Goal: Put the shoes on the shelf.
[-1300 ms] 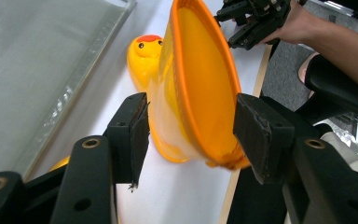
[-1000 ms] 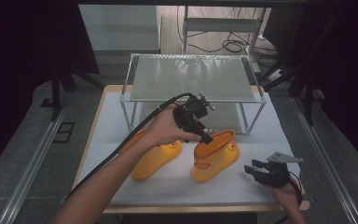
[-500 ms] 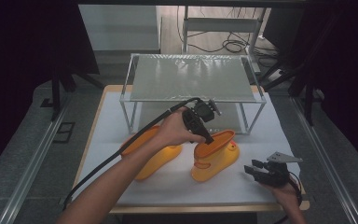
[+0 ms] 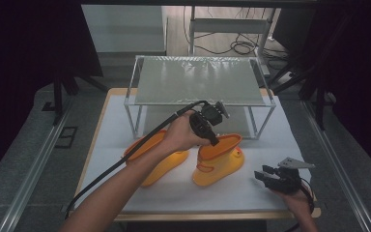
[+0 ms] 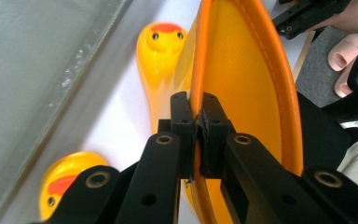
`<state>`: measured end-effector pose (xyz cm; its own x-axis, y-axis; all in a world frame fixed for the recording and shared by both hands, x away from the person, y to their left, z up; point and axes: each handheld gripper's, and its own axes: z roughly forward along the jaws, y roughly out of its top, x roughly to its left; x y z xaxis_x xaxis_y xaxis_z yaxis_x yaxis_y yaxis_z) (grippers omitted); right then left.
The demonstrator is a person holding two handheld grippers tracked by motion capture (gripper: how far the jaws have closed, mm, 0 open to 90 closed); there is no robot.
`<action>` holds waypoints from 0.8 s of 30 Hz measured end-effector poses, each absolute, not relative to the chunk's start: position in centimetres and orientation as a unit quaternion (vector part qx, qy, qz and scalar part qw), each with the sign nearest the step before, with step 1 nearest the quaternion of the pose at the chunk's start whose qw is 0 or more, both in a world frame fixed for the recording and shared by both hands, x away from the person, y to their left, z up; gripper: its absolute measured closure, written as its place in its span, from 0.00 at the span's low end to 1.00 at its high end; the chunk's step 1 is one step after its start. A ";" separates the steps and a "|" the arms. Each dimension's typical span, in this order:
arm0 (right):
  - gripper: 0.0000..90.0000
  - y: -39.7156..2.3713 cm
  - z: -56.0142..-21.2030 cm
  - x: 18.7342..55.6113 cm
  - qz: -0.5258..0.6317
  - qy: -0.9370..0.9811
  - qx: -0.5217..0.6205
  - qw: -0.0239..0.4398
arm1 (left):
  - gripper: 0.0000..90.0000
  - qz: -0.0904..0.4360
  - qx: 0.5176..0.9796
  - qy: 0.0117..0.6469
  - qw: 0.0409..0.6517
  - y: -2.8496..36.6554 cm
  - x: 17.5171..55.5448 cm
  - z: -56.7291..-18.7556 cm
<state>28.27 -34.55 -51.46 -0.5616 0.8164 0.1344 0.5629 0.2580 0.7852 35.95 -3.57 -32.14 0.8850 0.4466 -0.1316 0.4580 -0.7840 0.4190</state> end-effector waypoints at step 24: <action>0.56 -34.3 -51.7 28.4 0.415 0.780 0.445 0.150 | 0.96 0.011 0.927 0.278 0.250 8.0 32.3 -32.1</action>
<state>28.38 -34.25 -51.68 -0.5598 0.8174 0.1360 0.5692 0.2601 0.7800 32.28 7.96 -32.14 0.8451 0.5212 -0.1187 0.5102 -0.7203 0.4700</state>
